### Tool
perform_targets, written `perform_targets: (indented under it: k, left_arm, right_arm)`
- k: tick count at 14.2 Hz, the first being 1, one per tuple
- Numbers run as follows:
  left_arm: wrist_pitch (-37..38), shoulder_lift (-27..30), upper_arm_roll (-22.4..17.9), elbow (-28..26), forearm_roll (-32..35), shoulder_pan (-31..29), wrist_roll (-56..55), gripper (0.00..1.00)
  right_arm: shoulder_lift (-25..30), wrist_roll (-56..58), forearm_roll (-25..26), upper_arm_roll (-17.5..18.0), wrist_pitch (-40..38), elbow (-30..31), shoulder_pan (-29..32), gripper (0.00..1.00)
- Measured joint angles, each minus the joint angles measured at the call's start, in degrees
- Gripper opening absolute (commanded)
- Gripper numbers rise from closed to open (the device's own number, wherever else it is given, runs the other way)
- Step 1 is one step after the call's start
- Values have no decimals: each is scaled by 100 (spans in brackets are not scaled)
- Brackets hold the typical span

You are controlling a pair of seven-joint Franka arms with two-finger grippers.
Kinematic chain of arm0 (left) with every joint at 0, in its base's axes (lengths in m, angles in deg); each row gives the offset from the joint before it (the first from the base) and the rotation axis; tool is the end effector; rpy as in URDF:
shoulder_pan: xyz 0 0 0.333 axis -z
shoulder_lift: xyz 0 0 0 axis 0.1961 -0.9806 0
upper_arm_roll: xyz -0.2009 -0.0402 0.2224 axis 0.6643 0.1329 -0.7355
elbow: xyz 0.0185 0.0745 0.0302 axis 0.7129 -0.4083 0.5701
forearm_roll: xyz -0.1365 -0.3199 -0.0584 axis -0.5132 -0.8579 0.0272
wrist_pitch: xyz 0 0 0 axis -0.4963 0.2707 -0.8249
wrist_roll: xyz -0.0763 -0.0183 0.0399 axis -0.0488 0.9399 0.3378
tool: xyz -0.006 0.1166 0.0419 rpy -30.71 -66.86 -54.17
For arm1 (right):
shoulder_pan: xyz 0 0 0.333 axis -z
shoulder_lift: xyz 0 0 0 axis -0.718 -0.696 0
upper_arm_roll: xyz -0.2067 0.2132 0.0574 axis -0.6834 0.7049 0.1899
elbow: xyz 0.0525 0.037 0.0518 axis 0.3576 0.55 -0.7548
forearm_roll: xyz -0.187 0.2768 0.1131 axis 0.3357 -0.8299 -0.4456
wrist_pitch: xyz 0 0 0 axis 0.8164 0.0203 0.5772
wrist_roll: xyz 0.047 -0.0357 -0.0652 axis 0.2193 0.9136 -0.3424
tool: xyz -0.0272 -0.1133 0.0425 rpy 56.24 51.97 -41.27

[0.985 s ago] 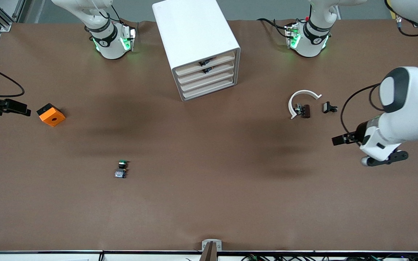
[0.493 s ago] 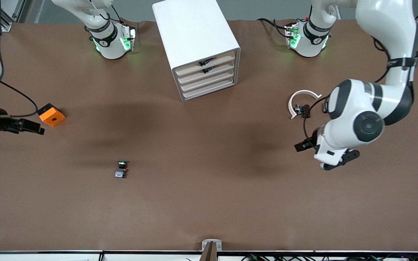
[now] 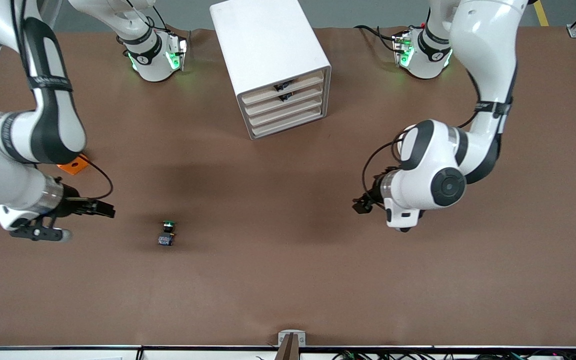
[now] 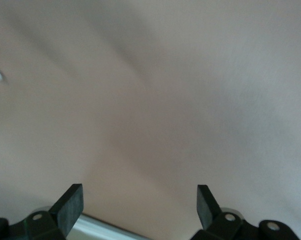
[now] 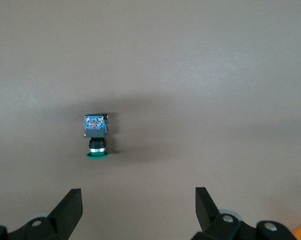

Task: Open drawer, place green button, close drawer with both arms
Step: 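Grasp the blue button with the right gripper while the left gripper grips the drawer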

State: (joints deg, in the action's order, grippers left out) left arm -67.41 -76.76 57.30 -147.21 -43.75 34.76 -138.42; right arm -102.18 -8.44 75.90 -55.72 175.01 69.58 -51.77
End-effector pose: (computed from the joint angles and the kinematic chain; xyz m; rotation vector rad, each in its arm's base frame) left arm 0.5715 -0.2874 0.3049 2.6819 1.2696 -0.6241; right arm 0.6196 0.0180 0.3614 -3.0757 0.1555 0.0405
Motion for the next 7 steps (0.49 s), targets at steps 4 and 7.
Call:
perform_targets:
  k: [4, 7]
  left_arm:
    - [118, -410, 13, 85, -806, 170, -1026, 100]
    - [402, -606, 212, 116, -945, 231, -1634, 100]
  right_arm:
    - [-471, -4, 0, 3, 757, 143, -210, 100]
    - [-786, -72, 0, 5, 1212, 197, -364, 100]
